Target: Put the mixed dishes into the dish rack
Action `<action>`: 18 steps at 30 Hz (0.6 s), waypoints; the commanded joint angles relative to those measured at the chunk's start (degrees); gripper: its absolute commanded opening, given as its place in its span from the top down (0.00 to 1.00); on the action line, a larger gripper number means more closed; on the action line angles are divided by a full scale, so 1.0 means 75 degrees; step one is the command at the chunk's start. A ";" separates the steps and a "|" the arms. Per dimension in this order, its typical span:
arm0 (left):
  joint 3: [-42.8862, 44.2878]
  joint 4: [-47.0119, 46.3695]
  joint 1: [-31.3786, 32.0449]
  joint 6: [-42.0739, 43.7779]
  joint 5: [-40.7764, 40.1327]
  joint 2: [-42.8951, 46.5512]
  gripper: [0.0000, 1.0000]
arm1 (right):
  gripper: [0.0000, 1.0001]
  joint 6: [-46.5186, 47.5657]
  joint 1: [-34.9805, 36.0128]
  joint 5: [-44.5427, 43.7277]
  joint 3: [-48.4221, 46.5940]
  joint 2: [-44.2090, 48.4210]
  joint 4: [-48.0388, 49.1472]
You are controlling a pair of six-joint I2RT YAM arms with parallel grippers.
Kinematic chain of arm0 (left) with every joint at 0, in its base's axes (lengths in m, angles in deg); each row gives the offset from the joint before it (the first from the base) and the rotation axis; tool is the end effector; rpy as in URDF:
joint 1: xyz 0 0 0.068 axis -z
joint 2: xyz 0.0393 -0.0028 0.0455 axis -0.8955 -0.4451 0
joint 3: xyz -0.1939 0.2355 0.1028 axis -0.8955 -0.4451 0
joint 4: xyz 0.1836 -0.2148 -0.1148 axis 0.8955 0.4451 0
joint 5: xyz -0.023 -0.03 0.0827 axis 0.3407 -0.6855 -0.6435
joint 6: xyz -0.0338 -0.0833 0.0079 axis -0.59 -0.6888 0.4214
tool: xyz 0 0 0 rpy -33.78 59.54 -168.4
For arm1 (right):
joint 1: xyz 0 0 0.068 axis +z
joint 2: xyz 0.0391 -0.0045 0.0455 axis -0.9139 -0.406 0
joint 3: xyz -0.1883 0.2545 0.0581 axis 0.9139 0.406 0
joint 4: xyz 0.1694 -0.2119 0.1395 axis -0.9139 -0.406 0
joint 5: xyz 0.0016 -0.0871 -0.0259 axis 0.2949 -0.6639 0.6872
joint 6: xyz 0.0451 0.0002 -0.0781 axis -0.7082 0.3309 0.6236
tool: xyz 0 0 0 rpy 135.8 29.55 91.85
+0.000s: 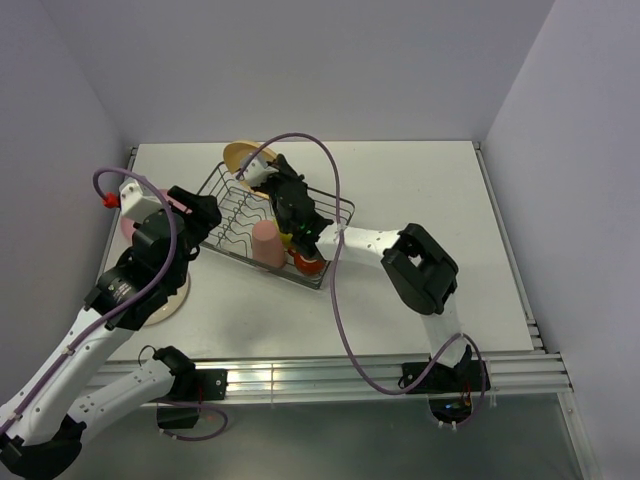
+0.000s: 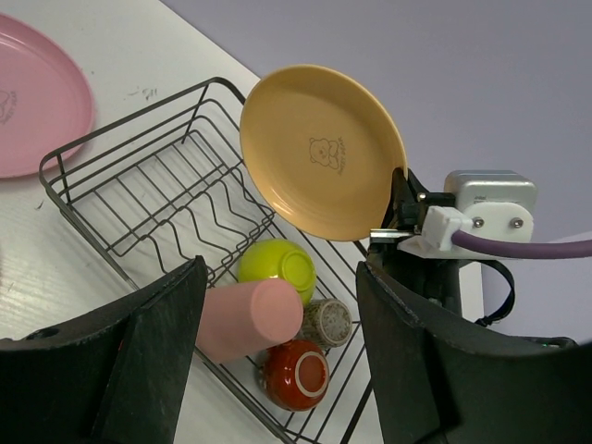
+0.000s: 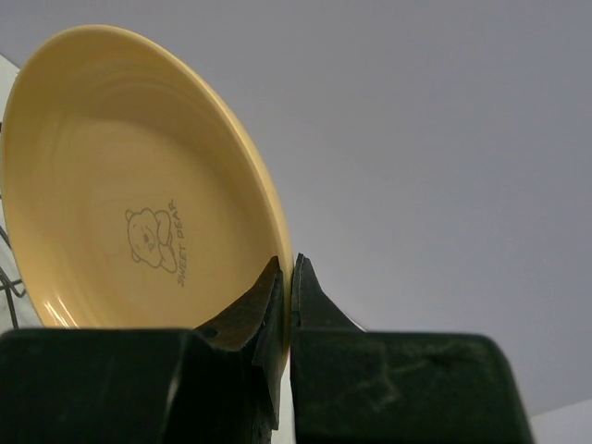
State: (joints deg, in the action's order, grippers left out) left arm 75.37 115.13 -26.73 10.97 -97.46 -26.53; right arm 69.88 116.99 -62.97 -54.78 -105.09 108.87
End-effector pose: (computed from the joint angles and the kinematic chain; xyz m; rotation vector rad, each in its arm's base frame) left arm 0.1888 -0.0756 0.4310 -0.7102 1.6622 -0.4488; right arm 0.3928 0.4161 0.3134 -0.6936 1.2187 -0.3306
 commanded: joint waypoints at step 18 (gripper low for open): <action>-0.0076 -0.0194 -0.0025 0.0094 0.0034 -0.0001 0.28 | 1.00 0.0116 0.0064 -0.0545 0.0063 -0.0200 0.0625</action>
State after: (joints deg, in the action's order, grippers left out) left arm 75.29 115.08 -26.73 11.15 -97.42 -26.53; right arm 69.85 117.18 -64.50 -54.98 -107.89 109.41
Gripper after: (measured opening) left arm 0.720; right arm 0.031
